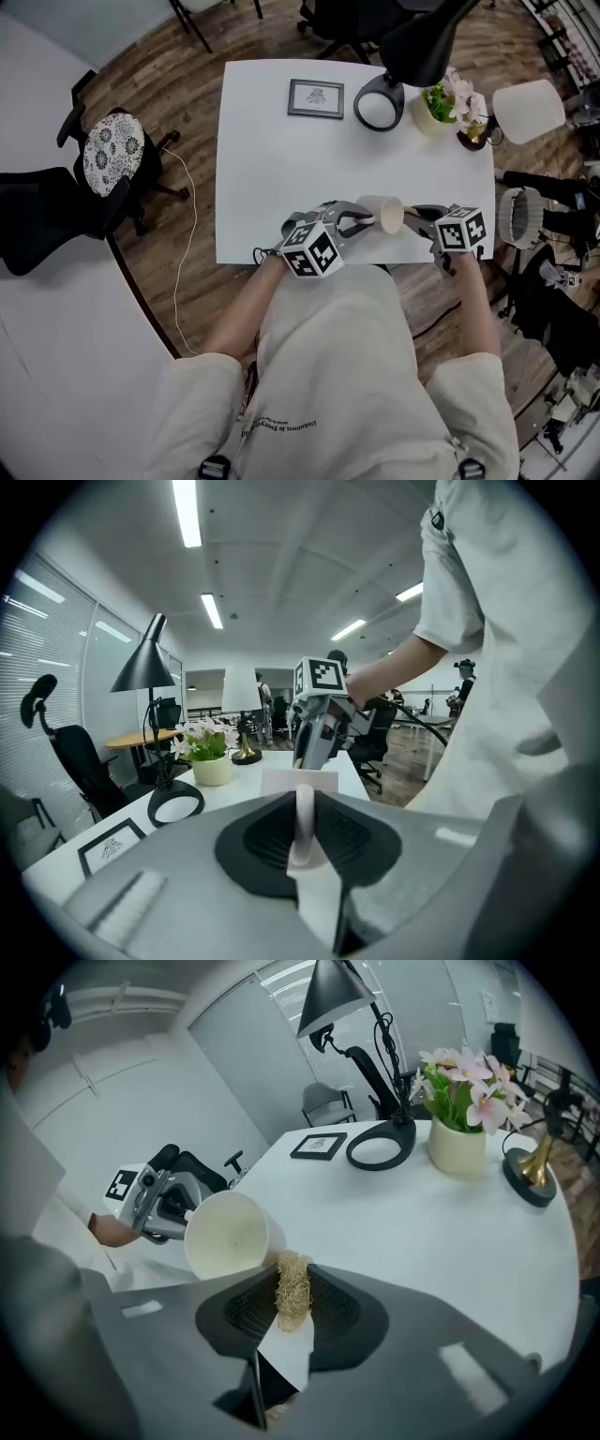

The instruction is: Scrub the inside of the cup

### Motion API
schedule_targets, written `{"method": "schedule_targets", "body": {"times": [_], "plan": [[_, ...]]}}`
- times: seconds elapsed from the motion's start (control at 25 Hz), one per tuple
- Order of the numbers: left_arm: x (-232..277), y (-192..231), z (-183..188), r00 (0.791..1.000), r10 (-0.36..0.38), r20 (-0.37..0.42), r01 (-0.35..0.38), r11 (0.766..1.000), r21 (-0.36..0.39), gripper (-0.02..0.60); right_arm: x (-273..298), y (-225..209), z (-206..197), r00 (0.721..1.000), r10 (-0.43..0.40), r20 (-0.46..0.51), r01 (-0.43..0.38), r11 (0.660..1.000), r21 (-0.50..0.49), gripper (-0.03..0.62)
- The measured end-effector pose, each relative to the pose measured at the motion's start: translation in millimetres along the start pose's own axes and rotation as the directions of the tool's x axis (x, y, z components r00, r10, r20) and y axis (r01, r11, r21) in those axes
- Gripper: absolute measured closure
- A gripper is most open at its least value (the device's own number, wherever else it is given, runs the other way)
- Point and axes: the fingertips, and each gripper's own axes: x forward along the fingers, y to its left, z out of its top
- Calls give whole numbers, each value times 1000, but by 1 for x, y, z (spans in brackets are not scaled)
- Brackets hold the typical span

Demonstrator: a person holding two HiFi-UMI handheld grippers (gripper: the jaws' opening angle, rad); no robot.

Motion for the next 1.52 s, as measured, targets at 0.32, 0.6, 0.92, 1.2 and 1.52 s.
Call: {"method": "schedule_targets", "body": {"times": [0.32,0.6,0.92,1.2,1.52], "plan": [[-1,-12,-12,999,-38,-18,38,999,-2,531,10,8,16,998,45,-49,-47,999,-24,493],[-10,-4,-13,998,-58,-8,58,998,-4,531,16,12,31,992,107,-68,-107,994,13,491],[-4,-11,-14,997,-77,0,77,997,-4,532,24,24,51,987,143,-71,-144,990,-11,491],[13,-16,-26,998,-28,-48,29,999,18,532,38,57,63,986,64,-152,-97,971,-217,491],[15,20,-39,992,125,-19,-126,984,-130,532,27,84,79,998,28,-53,-43,951,-308,491]]}}
